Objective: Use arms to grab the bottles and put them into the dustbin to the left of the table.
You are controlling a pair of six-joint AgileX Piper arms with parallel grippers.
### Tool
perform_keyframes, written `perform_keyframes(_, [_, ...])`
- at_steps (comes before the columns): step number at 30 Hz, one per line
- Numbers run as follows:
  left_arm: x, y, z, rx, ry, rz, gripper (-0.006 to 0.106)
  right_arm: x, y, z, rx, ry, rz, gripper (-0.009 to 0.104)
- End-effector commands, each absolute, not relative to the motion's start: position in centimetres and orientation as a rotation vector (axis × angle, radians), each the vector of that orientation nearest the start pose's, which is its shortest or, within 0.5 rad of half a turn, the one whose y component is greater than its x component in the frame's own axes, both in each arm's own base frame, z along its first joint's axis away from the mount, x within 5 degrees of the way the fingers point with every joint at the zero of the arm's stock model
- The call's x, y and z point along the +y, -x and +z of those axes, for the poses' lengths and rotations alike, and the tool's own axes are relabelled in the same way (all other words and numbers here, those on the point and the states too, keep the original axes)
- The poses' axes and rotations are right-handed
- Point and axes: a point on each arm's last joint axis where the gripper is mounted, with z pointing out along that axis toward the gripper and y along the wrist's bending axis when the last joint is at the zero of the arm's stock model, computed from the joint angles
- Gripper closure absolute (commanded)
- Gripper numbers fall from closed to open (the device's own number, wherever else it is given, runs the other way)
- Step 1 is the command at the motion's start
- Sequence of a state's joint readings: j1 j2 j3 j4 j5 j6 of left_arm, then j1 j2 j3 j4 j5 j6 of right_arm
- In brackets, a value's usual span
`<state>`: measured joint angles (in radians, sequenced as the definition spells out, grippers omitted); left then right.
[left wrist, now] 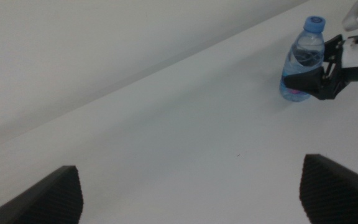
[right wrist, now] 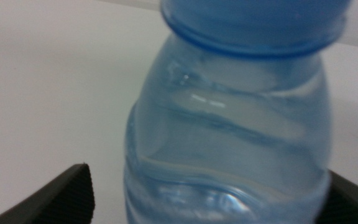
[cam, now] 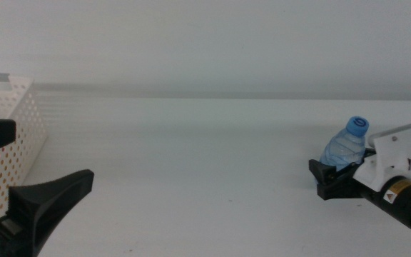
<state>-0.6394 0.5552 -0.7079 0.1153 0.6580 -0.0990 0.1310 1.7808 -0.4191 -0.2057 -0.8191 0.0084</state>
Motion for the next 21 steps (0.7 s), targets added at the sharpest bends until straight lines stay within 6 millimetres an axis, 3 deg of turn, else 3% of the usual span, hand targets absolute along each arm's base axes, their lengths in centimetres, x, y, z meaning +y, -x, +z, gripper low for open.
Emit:
perform_keyframes(1, [-5.7,-8.5,34.9,1.901,-0.581,-0.360,0.007,5.5,-27.1,11.3,2.001,0.398,0.161,0.014])
perform_keyframes(10, [-5.7,-8.5,34.9,1.901,-0.581,-0.360,0.007,6.7,-28.4,10.4,2.010,0.418,0.180,0.014])
perform_keyframes(14, [-5.7,-8.5,34.9,1.901,-0.581,-0.360,0.007,7.0,-28.4,10.1,2.015,0.428,0.186,0.019])
perform_keyframes(17, [-5.7,-8.5,34.9,1.901,-0.581,-0.360,0.007,7.1,-28.4,10.1,2.014,0.430,0.188,0.034])
perform_keyframes(19, [-5.7,-8.5,34.9,1.901,-0.580,-0.362,0.007,7.1,-28.4,10.1,2.014,0.430,0.188,0.052])
perform_keyframes(21, [-5.7,-8.5,34.9,1.901,-0.580,-0.362,0.007,7.1,-28.3,10.2,2.020,0.405,0.203,0.078])
